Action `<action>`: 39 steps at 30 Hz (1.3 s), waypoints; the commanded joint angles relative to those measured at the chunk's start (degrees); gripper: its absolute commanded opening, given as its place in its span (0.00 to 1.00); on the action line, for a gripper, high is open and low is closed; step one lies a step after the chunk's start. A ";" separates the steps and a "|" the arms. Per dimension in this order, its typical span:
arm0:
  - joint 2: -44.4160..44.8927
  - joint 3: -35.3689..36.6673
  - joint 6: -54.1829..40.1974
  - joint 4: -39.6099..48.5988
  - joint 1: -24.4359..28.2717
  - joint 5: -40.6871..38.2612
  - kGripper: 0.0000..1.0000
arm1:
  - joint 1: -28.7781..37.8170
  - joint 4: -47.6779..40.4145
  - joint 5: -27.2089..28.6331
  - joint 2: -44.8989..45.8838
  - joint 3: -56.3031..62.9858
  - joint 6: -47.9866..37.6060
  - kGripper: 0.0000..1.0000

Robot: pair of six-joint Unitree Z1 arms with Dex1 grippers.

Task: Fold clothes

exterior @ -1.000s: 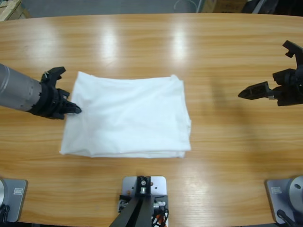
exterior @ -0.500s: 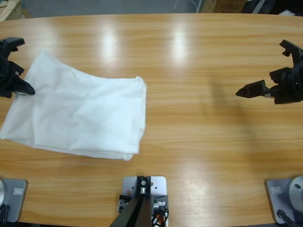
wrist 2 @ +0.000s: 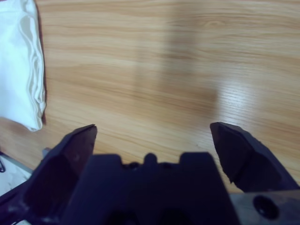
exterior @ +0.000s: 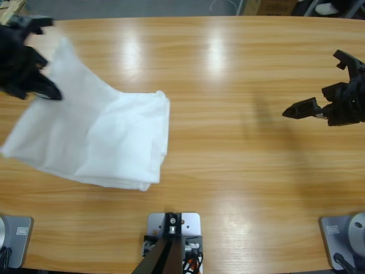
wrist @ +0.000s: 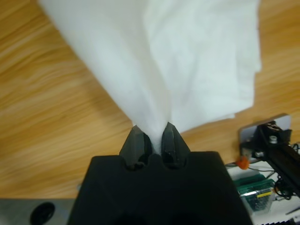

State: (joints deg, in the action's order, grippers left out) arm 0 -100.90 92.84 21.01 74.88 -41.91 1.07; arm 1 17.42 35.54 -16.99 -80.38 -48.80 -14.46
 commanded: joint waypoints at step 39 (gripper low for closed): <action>-49.34 65.31 -2.36 7.56 -20.95 -14.79 0.98 | 1.20 -2.49 -2.59 -3.22 2.75 -0.25 0.98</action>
State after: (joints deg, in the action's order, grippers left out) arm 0 -144.25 146.18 20.17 82.06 -62.05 -13.53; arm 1 17.46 33.76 -18.77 -82.37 -47.68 -14.46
